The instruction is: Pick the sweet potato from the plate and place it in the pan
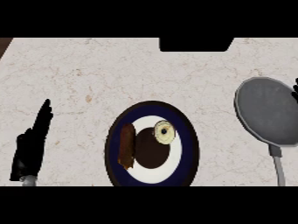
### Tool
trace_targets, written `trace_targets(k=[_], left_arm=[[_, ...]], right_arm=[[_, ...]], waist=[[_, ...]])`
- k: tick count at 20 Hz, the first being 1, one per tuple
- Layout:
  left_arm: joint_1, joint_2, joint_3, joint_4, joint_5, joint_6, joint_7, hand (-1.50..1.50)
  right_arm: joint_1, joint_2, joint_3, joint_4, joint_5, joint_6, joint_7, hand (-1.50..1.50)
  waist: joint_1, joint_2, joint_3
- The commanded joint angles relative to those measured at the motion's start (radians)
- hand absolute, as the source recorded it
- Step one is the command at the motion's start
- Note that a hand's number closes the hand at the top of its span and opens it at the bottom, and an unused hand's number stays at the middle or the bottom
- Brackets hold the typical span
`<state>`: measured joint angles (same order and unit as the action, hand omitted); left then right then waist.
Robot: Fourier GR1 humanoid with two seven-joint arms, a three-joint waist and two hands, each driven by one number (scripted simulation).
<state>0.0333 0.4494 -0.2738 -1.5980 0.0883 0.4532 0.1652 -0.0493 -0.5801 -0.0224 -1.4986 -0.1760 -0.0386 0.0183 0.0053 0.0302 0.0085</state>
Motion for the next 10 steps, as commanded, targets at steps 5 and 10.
trace_targets(k=[5,10], left_arm=[[-0.165,-0.051,0.04,-0.042,0.11,-0.087,-0.008,0.0],[-0.19,-0.069,0.092,-0.03,0.206,-0.133,0.026,0.0]], right_arm=[[-0.293,0.278,0.288,-0.171,-0.016,0.027,0.048,1.5],[-0.367,0.243,0.462,-0.26,0.395,-0.161,0.15,1.5]], waist=[[0.087,-0.022,-0.013],[0.006,-0.039,-0.014]])
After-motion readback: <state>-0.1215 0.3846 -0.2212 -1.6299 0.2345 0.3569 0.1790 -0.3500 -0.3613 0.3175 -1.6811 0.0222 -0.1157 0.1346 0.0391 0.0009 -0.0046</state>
